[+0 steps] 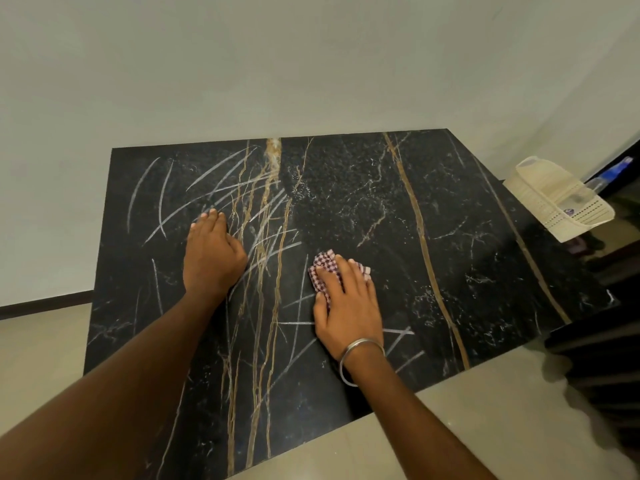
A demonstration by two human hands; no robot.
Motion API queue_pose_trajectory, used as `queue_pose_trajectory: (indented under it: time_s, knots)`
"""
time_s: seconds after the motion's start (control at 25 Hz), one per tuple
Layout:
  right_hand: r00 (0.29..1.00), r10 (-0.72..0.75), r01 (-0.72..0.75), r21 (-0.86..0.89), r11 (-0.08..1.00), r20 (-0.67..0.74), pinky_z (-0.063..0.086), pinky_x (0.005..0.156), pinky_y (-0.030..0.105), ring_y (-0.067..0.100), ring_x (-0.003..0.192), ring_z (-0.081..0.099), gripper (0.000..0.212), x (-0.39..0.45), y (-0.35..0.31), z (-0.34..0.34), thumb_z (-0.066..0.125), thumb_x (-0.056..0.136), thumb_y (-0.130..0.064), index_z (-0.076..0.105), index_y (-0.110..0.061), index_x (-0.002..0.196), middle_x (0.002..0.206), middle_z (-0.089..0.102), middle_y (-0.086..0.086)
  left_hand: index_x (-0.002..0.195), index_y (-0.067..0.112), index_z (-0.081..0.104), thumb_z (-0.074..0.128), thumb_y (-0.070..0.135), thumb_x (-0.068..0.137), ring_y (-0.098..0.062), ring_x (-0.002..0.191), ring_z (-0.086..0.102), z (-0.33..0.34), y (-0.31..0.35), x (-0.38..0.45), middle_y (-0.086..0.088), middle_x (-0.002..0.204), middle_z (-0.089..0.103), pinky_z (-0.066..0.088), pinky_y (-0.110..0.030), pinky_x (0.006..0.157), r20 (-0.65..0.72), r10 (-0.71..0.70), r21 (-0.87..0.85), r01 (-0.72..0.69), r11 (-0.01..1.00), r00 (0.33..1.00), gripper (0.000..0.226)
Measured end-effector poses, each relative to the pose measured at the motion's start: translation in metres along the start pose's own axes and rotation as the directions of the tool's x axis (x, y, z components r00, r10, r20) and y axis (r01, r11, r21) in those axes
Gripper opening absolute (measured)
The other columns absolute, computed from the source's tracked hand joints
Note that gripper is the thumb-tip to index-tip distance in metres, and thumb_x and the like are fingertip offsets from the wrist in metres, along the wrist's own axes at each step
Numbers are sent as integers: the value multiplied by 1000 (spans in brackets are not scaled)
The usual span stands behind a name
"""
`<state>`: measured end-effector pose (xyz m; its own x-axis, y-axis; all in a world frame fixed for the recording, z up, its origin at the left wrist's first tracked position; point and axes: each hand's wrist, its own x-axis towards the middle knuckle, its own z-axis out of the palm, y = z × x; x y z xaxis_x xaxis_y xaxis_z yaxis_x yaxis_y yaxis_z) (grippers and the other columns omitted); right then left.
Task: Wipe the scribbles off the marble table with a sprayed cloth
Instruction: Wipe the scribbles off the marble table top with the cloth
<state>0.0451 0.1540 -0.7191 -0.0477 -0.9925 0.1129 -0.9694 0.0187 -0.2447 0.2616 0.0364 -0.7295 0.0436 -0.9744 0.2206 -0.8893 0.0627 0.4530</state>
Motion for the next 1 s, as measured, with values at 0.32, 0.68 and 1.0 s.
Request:
queue_pose_trajectory:
  time_s: [0.32,0.68,1.0]
  knots:
    - [992,119,-122,-51,991,-44,16,119,43,20,145,18,48,15,63,-11,37,92,-37,38,-33,140,156,25,-1,141,-3,40,40,19,93,-29,141,32,3,-3,3,-20,147,41,19,-43,120,-6,1,12,-1,1000,1000,52]
    - [998,-62,62,-5,998,17,12,120,42,18,146,15,52,-34,12,-7,29,93,-40,36,-32,144,158,23,-3,140,-6,41,42,16,94,-33,140,33,-2,-2,-2,-24,146,42,18,-45,120,5,16,-15,-16,1000,1000,51]
    - [988,125,-131,-62,989,-89,19,118,44,23,144,23,52,-34,62,-15,31,90,-39,41,-31,140,154,30,1,142,-5,38,41,15,96,-32,142,30,-10,1,-27,-22,149,37,16,-42,120,35,29,-23,-28,999,999,50]
